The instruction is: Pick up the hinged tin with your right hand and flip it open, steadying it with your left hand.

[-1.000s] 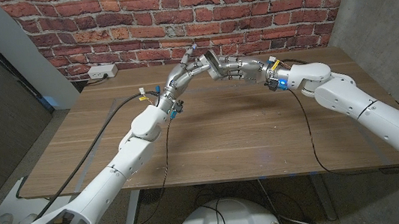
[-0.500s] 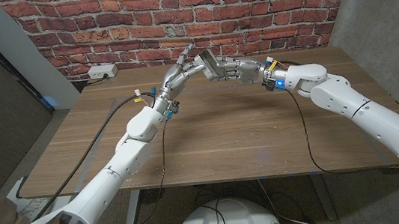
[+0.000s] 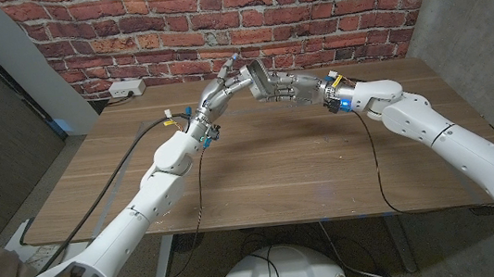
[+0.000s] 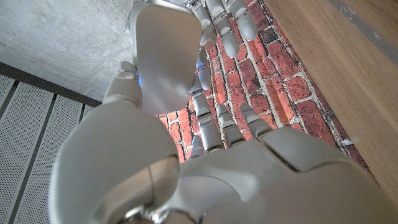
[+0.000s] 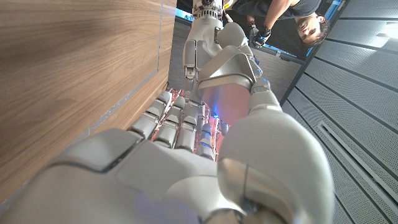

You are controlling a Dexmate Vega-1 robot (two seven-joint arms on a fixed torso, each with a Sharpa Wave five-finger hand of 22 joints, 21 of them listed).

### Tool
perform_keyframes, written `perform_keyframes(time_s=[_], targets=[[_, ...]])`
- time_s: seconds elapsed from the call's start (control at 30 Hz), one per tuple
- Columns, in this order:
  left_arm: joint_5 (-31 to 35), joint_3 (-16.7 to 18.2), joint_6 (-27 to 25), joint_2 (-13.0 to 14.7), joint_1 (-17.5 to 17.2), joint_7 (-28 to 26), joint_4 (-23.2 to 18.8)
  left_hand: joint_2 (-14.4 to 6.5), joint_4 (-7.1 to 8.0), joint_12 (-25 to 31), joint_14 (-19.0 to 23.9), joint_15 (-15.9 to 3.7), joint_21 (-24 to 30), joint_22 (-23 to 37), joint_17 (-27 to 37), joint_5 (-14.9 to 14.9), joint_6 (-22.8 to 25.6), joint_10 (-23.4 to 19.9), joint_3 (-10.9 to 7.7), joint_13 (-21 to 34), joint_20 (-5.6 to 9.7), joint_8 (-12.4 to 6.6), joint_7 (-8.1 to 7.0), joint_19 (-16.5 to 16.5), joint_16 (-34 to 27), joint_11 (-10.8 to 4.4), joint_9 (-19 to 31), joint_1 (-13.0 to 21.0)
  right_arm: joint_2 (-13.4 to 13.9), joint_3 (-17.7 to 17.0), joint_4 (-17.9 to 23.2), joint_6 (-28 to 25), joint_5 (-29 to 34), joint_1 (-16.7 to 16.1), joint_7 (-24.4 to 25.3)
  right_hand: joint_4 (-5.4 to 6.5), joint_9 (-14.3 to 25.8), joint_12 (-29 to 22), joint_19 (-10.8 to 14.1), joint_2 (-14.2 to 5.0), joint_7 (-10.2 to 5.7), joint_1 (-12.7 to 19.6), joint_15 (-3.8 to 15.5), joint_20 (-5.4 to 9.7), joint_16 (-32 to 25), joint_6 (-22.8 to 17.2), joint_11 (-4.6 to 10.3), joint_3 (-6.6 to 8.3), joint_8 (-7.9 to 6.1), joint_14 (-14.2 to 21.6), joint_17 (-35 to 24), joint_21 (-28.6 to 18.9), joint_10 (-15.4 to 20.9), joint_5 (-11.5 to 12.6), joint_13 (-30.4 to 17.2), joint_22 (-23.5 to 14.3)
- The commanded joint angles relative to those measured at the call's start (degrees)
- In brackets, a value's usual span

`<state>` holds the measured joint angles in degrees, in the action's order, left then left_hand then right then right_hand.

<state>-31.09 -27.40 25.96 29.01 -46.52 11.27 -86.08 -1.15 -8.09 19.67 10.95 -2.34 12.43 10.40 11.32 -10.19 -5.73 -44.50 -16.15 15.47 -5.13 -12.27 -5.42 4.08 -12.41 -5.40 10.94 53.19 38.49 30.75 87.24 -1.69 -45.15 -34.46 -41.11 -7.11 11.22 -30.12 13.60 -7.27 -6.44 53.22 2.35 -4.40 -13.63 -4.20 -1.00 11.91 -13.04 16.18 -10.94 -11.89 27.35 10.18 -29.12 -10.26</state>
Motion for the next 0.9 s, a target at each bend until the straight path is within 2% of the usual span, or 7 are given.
perform_keyframes(time_s=[0.03,0.23,0.67,0.9], targets=[[-2.9,-0.3,-0.1,0.2,0.5,4.2,0.5,-5.3,0.62,0.0,0.1,-8.10,-0.3,0.1,0.2,-0.5,0.1,-7.1,-0.43,0.1,-0.18,0.19,0.12,-0.1,0.3,-7.33,0.1,5.1,-1.1,1.1,-1.4,-1.2,-0.9,1.3,-4.1,0.01,0.1,0.0,0.5,-0.44,0.16,0.2,8.60,0.22,-0.1,0.1,13.53,-0.22,0.20,0.5,0.0,-0.4,14.1,0.3,-1.5,-0.2],[-4.3,-0.2,1.0,-0.3,1.2,6.7,1.8,-5.2,0.66,-0.1,0.1,-8.14,-0.3,0.1,0.2,-0.5,0.3,-7.1,-0.41,0.1,-0.27,0.15,0.13,-0.1,0.3,-7.33,0.1,5.0,-1.0,1.0,-0.5,-1.1,-0.7,0.9,-3.6,0.04,0.1,0.1,0.6,-0.44,0.10,0.1,8.58,0.30,-0.1,0.0,13.53,-0.26,0.23,0.5,0.0,-0.4,14.1,0.3,-1.5,-0.2],[-5.0,0.4,0.8,0.1,0.0,6.6,1.6,-5.1,0.76,-0.4,0.0,-8.00,-0.4,0.2,0.3,-0.5,0.5,-7.2,-0.37,0.1,-0.32,0.35,0.08,-0.1,0.5,-7.31,0.1,4.8,0.0,-0.2,0.2,-1.3,-0.5,-0.2,-0.6,0.03,0.1,0.3,0.6,-0.46,0.04,0.1,8.60,0.29,-0.1,0.0,13.53,-0.31,0.26,0.5,0.0,-0.3,14.1,0.3,-1.5,-0.2],[-5.0,0.7,1.0,0.2,-0.1,6.6,1.7,-5.1,0.80,-0.5,0.0,-8.02,-0.4,0.2,0.3,-0.5,0.5,-7.2,-0.36,0.1,-0.33,0.38,0.07,-0.2,0.5,-7.31,0.1,4.7,-0.2,-0.2,-0.5,-1.1,-0.4,0.1,-0.8,0.01,0.1,0.4,0.6,-0.48,0.11,0.1,8.63,0.29,0.0,-0.1,13.53,-0.32,0.25,0.5,0.0,-0.3,14.1,0.3,-1.5,-0.2]])
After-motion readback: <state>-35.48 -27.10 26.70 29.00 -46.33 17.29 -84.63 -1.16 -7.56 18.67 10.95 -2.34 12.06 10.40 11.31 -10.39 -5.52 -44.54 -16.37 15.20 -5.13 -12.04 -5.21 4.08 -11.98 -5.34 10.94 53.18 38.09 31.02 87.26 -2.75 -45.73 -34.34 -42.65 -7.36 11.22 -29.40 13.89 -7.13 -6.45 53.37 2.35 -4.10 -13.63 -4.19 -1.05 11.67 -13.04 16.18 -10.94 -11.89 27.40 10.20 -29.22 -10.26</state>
